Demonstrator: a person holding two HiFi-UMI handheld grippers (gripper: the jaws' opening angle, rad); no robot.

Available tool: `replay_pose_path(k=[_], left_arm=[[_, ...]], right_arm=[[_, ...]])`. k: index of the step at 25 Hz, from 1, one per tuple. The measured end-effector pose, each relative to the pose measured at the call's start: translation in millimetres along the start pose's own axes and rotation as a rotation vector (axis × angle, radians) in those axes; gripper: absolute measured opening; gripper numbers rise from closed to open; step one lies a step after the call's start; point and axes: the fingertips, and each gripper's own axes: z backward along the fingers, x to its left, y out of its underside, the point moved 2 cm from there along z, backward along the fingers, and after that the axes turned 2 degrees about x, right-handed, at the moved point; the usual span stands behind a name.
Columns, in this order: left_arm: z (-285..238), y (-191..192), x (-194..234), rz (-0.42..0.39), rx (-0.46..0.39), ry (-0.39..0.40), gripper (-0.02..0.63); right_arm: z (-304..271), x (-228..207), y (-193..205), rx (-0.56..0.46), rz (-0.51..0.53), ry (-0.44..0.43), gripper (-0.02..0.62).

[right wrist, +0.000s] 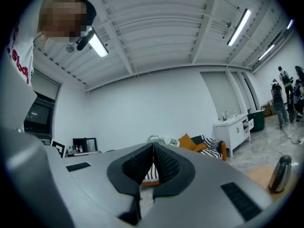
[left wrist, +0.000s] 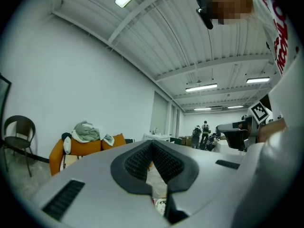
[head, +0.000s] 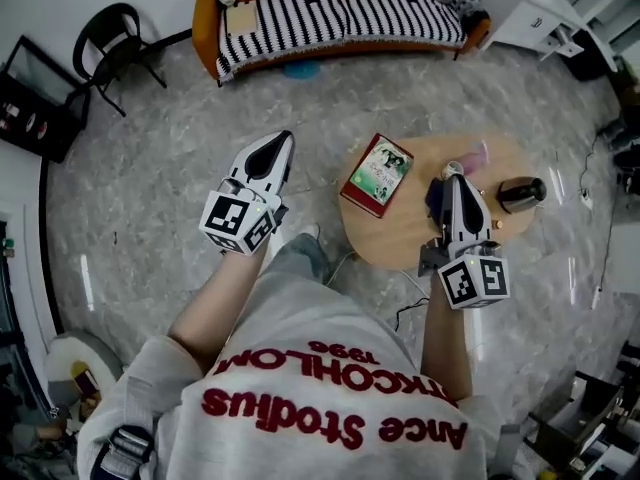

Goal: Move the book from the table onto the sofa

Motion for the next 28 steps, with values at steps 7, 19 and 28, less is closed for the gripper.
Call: replay_pose_path(k=[7,19,28], left_arm=[[-93.1,10.4,58.9,-0.010,0.058,0.143,0.017],[-169.4,37.4,98.5,-0.002,0.133,0.261,0.017],[-208.9,65.4,62.2,0.024,0.135,0.351,0.017]], right_arm=[[-88.3,-21.6,-4.2,-0.014,0.004,0.104,0.028],[-134.4,-49.6,26.0,0.033,-0.052,0.247,0.028],[-131.6,-105.6,55.6,0.066,-0.100,0.300,0.028]])
